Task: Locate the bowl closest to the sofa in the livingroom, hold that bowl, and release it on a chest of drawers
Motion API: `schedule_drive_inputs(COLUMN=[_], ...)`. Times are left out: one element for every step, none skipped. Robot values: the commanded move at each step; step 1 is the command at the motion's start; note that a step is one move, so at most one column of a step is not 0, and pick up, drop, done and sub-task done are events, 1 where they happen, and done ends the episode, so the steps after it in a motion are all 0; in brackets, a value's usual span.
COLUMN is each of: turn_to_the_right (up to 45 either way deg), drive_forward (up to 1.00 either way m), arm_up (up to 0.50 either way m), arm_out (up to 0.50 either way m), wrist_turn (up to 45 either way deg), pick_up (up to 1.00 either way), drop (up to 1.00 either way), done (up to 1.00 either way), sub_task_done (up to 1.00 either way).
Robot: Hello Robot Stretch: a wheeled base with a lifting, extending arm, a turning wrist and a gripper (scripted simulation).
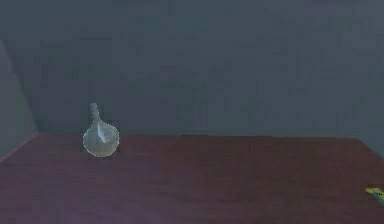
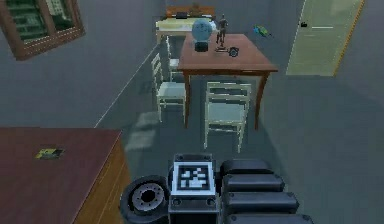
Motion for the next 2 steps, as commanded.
schedule_drive_inputs(turn_to_the_right=[-45.0,-3.0], drive_forward=[0.0,0.0], arm_up=[0.0,0.0], arm_out=[0.0,0.0], wrist_turn=[0.0,0.0], pick_up=[0.0,0.0], drop=[0.0,0.0], done=[0.0,0.0], sub_task_done=[0.0,0.0])
